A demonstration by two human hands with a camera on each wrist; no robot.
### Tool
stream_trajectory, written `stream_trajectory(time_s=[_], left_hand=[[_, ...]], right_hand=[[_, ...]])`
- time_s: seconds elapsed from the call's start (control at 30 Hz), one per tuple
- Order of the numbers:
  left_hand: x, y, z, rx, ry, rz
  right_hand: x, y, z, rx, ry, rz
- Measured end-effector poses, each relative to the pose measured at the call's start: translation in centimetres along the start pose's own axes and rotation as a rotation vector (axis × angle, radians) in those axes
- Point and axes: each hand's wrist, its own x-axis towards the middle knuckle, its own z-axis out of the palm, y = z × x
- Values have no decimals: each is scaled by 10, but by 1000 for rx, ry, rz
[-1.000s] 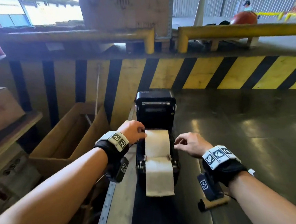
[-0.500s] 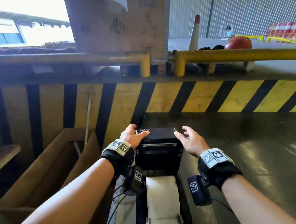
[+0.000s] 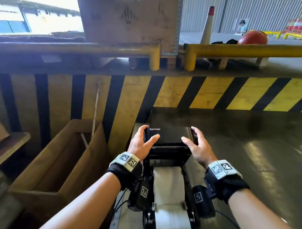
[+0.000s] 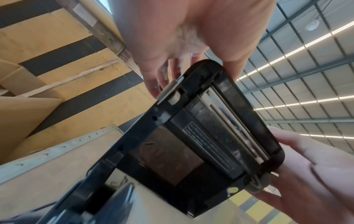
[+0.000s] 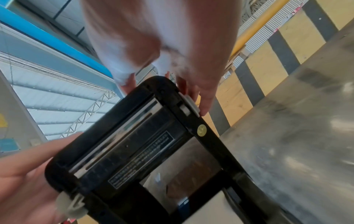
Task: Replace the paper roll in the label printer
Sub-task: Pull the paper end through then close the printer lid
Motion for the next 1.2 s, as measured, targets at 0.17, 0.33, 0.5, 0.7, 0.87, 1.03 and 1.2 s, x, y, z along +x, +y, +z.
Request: stream_trajectory(time_s=[0.17, 0.33, 0.5, 0.7, 0.87, 1.03, 1.2], left_hand=[[-34, -4, -11, 5, -190, -87], [-72, -14, -7, 121, -281, -78], [-104, -47, 7, 167, -287, -15], [-131, -76, 22, 258, -267, 49], [-136, -80, 26, 6, -262, 8], [-137, -81, 35, -20, -194, -2], [-145, -99, 45, -96, -163, 4]], right_hand=[[-47, 15, -9, 4, -34, 0], [-95, 38, -14, -23, -116, 10], [-133, 54, -10, -75, -152, 2], [-153, 82, 0, -222, -159, 53], [-153, 74, 1, -223, -172, 92], [-150, 74, 6, -192, -215, 158], [-158, 96, 19, -36, -219, 193]])
